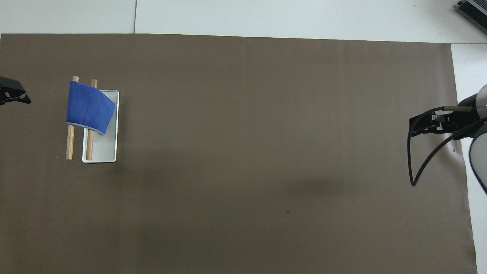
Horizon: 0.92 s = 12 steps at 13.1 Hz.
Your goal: Right arm passes towel to left arm to hang
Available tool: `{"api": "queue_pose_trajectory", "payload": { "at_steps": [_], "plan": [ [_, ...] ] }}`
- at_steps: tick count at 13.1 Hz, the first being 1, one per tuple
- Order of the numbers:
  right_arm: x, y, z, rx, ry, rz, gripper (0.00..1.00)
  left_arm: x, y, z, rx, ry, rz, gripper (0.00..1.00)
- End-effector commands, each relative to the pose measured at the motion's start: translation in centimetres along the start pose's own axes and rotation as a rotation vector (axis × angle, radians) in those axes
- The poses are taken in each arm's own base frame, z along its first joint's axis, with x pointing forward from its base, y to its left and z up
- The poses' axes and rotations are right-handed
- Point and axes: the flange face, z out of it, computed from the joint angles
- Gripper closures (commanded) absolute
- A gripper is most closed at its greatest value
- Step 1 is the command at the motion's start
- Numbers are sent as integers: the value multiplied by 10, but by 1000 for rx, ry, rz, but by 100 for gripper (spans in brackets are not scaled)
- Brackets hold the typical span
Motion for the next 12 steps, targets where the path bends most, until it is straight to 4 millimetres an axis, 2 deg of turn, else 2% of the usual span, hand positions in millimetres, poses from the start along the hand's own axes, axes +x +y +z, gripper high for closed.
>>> {"api": "queue_pose_trajectory", "payload": {
  "at_steps": [1, 2, 5, 6, 12],
  "plan": [
    [-4, 0, 2, 21, -16, 14, 0, -23, -2, -37, 43, -26, 143, 6],
    [-4, 0, 2, 21, -16, 14, 0, -36, 5, -52, 35, -8, 199, 6],
    [-6, 0, -2, 22, -13, 4, 0, -52, 29, -56, 29, -4, 277, 4],
    [-6, 0, -2, 22, -11, 4, 0, -52, 31, -55, 20, -3, 277, 0],
    [-6, 1, -2, 22, -10, 5, 0, -55, 30, -45, 19, -13, 313, 0]
  ]
}}
